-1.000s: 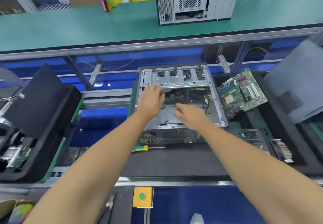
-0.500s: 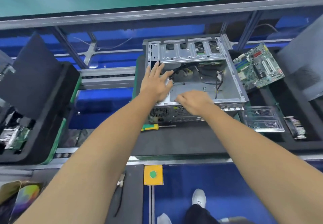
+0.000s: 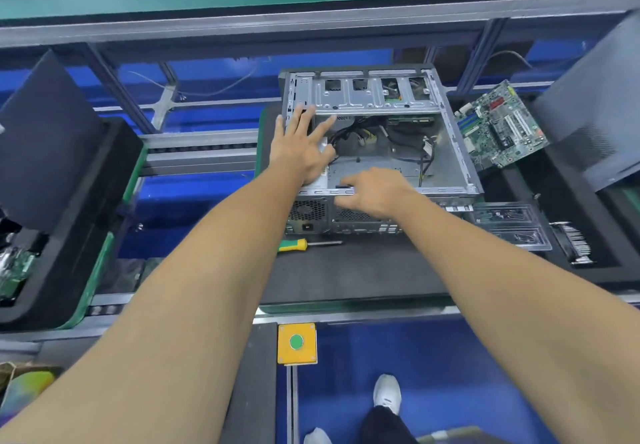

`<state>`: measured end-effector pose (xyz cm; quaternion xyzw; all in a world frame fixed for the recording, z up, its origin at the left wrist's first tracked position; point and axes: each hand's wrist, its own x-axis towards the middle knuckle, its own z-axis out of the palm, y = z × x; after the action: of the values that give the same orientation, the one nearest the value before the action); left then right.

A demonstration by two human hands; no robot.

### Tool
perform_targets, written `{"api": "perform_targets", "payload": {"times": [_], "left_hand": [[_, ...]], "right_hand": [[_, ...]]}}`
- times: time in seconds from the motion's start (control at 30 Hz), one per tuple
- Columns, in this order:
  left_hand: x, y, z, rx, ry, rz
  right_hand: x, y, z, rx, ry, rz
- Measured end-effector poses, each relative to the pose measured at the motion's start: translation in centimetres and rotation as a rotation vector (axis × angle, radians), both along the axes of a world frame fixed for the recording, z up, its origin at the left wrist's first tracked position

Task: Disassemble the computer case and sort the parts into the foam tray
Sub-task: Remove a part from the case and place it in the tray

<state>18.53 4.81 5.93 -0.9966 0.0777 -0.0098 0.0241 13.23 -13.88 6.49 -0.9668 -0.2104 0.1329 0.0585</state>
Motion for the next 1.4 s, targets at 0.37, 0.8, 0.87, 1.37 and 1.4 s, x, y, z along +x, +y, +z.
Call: {"api": "perform_targets", "payload": {"times": [0.37,0.8,0.87,1.37,1.4], "left_hand": [[-0.5,-1.5,-0.2,-0.106,0.052,0.058],[2.5,-1.2,0.0,0.006,-0.077,0.087],[1.6,-1.2,-0.3,-0.001,-0.074,0.097],[2.6,-2.9,0.2,-0.022,-0.018,0.074],[2.5,-3.1,0.1,-0.019,-0.020,0.067]], "right_hand": [[0.9,0.2,-0.8,-0.024,-0.051,0.081],[1.1,-0.2,-0.4,0.080,0.001,0.069],[0.9,0.0,-0.3,0.069,0.002,0.070],[1.0,0.1,-0.6,-0.013,0.016,0.075],[1.0,0.1,-0.7,-0.017,0.019,0.074]]}}
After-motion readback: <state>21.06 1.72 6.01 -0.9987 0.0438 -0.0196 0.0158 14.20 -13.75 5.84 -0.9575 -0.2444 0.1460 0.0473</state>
